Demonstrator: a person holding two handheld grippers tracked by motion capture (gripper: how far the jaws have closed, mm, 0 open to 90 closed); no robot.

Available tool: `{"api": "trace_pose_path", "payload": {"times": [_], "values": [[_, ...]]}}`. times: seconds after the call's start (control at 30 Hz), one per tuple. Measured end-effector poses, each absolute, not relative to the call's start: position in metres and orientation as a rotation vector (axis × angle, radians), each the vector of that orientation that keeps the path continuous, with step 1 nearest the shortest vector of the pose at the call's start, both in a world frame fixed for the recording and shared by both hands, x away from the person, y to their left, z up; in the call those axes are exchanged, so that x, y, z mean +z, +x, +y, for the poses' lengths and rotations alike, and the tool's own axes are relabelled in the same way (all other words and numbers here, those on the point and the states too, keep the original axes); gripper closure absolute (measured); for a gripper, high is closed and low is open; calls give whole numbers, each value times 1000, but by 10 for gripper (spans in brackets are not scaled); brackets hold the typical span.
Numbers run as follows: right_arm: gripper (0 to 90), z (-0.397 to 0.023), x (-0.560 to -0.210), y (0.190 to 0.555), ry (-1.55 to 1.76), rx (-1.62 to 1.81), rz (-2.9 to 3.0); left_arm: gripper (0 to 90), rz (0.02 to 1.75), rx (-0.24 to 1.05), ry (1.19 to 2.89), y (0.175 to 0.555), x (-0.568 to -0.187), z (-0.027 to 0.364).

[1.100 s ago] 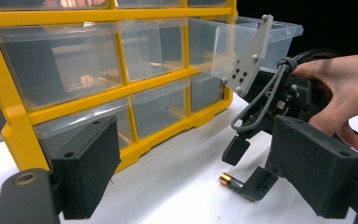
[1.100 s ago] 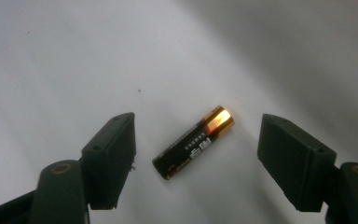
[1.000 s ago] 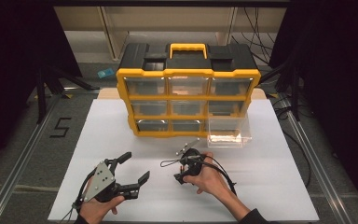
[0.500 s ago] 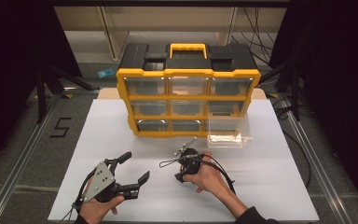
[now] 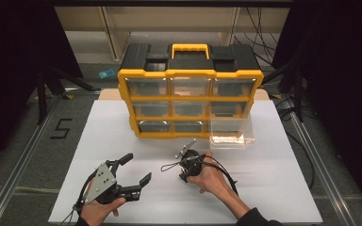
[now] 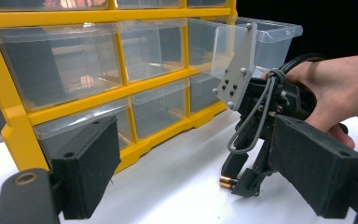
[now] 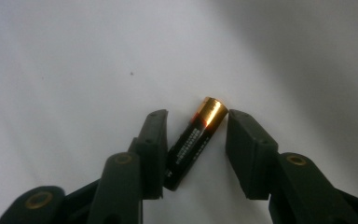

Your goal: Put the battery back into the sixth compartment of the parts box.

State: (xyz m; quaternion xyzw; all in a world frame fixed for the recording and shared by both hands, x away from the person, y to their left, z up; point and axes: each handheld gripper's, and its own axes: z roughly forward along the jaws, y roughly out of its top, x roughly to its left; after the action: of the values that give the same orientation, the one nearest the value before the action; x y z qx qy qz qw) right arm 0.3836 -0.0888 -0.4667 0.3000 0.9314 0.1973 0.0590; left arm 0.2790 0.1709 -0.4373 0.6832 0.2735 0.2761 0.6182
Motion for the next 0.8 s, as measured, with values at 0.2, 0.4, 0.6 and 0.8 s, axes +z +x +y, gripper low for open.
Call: {"api": "trace_pose_path", "payload": {"times": [0.2,0.4,0.6,0.8], "values": [[638,-88,-466,383,853,580,2832,157,630,634,1572,279,-437,171],[681,-88,-465,384,818,572,2844,157,631,634,1571,279,-437,171],[731,-86,-464,384,784,544,2859,157,632,634,1571,279,-437,171],[767,-84,-464,384,756,529,2874,157,632,635,1569,279,-437,171]]}}
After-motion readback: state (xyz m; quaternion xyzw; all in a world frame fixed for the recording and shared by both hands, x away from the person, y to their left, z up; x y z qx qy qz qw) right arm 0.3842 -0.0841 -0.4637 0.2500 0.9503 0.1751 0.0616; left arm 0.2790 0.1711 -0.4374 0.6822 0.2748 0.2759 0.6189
